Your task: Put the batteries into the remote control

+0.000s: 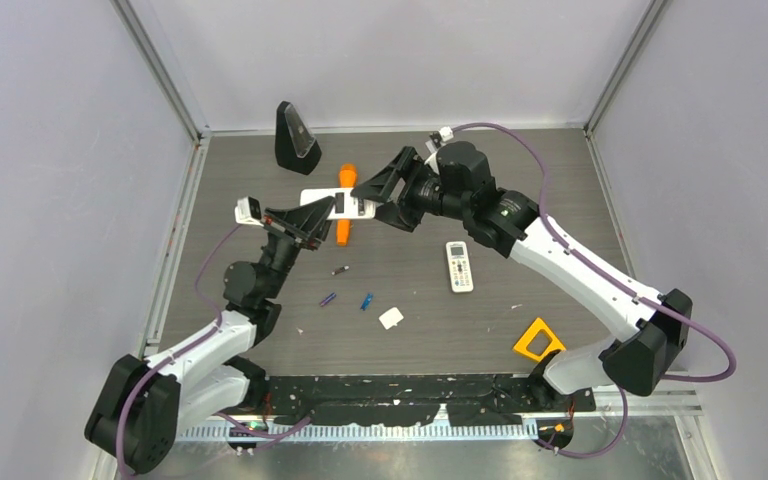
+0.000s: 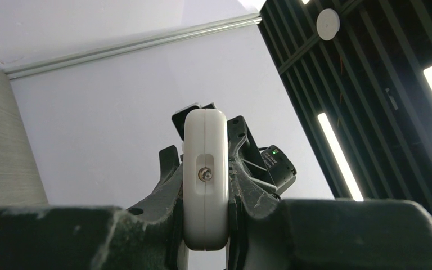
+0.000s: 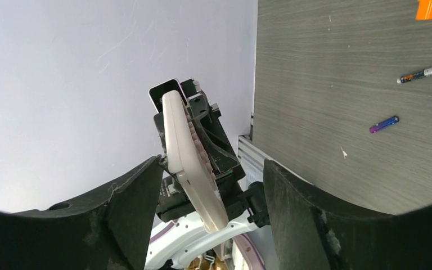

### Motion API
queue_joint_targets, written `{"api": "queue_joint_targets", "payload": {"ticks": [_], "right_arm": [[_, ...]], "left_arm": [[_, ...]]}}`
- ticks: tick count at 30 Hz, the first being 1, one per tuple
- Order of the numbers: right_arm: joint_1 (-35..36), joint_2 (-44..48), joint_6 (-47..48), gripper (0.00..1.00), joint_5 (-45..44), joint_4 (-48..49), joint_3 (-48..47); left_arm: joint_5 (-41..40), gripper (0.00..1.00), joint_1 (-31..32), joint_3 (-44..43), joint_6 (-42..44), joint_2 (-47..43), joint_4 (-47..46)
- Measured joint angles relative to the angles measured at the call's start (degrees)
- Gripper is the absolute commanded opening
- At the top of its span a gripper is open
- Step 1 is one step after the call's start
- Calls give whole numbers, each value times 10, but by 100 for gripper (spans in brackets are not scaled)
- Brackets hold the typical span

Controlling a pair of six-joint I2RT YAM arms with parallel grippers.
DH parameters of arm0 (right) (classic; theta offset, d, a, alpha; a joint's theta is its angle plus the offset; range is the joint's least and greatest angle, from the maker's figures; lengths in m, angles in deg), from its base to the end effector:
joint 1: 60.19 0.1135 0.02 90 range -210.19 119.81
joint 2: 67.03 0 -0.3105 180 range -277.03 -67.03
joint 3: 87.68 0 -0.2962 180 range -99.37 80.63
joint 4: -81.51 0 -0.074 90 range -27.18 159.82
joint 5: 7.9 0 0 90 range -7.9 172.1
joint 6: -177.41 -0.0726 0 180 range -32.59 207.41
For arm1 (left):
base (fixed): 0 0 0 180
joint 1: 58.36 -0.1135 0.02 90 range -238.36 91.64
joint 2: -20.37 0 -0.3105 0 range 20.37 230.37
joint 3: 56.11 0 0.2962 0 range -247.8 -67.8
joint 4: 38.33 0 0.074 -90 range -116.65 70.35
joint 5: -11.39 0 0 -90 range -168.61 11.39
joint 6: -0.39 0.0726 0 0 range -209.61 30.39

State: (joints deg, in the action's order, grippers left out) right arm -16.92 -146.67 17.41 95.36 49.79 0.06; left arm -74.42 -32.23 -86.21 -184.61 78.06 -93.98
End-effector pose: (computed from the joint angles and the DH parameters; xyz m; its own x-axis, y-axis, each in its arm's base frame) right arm 0.2725 0.2794 0.4363 -0.8567 0.4497 -0.2527 -0.0583 0.4023 0.9136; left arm 0.2183 -0.1130 0.3076 -0.5320 -0.8456 0.0427 0.3774 -0.2819 -0.8821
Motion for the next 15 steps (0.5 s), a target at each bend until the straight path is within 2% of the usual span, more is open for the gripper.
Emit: {"api": "queue_joint_targets", "payload": {"ticks": [5,15], "right_arm": [[0,0,-32,70,12,27,26],[-4,0,-56,78,21,67,37]], "left_arm": [[4,0,0,0,8,8,-3],[5,0,0,0,9,15,-18]]}}
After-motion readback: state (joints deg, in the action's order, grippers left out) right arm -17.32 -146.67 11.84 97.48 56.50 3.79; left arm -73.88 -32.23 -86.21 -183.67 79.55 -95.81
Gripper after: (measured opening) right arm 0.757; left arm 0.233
